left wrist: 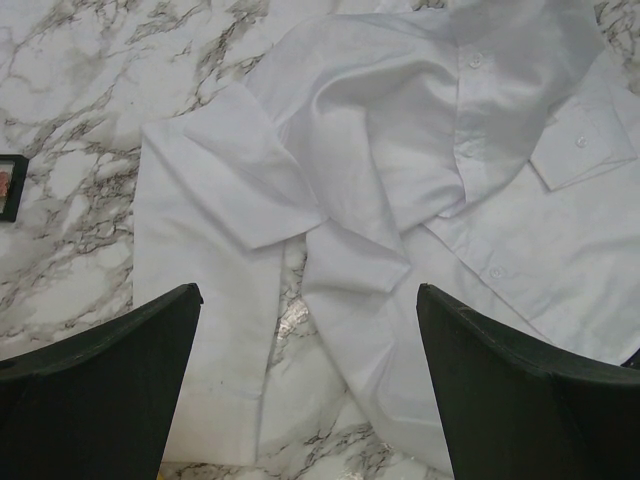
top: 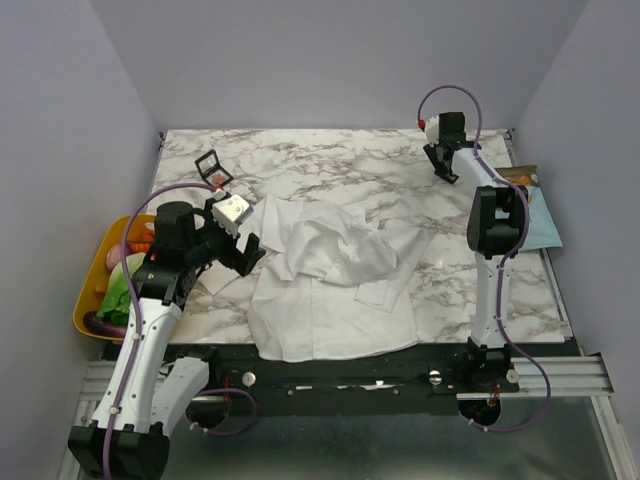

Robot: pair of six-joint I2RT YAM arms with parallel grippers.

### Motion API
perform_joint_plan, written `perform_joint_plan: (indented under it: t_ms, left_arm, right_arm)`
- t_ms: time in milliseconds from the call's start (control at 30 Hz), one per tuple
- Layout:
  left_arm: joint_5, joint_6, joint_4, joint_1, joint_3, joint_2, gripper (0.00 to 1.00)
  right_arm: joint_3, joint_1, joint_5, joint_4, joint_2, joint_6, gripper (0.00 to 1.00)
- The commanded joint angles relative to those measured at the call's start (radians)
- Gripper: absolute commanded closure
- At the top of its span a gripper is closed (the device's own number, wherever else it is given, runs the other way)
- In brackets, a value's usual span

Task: Remove the brooch from the garment
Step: Place the brooch in the brooch box, then reset both arms

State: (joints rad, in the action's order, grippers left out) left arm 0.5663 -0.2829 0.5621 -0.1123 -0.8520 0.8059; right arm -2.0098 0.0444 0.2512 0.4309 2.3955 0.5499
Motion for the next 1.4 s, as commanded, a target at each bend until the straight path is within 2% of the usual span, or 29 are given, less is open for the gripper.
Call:
perform_joint_plan:
  t_ms: [0,300,433,567,633,667,700,867,1200,1300,1367]
  left_arm:
    - [0.037,0.005,-0.011,0.010,0.013,-0.005,0.01]
    - [0.043,0.005,-0.011,0.013,0.016,-0.010,0.01]
    - [0.011,0.016,-0.021,0.013,0.016,-0.017,0.01]
    - [-0.006,0.024,-0.030,0.013,0.013,-0.025,0.01]
    - [-0.009,0.028,-0.027,0.013,0.001,-0.025,0.01]
    - [-0.009,0.030,-0.024,0.013,-0.007,-0.025,0.01]
    - [-0.009,0.033,-0.021,0.013,-0.019,-0.022,0.01]
    - [-0.023,0.040,-0.016,0.013,-0.051,-0.016,0.01]
    - [-0.097,0.033,0.022,0.013,-0.142,-0.013,0.01]
    - [-0.155,0.051,0.012,0.013,-0.171,-0.025,0.01]
    - [-0.242,0.126,-0.002,0.013,-0.193,-0.025,0.01]
  right_arm:
    - [-0.007,-0.006,-0.046,0.031,-0.053,-0.013,0.47]
    - [0.009,-0.008,-0.128,0.100,-0.110,-0.022,0.44]
    - [0.016,-0.006,-0.182,0.201,-0.151,-0.016,0.41]
    - [0.111,-0.006,-0.247,0.230,-0.278,-0.036,0.37]
    - [0.156,-0.006,-0.306,0.271,-0.324,-0.056,0.32]
    - [0.166,-0.006,-0.329,0.290,-0.344,-0.074,0.27]
    - [0.181,-0.006,-0.357,0.307,-0.392,-0.080,0.19]
    - [0.252,-0.006,-0.492,0.379,-0.530,-0.128,0.00]
    - [0.293,-0.006,-0.668,0.514,-0.774,-0.212,0.00]
    - [0.335,-0.005,-0.799,0.534,-0.870,-0.212,0.00]
    - [0.394,-0.003,-0.883,0.519,-0.920,-0.211,0.00]
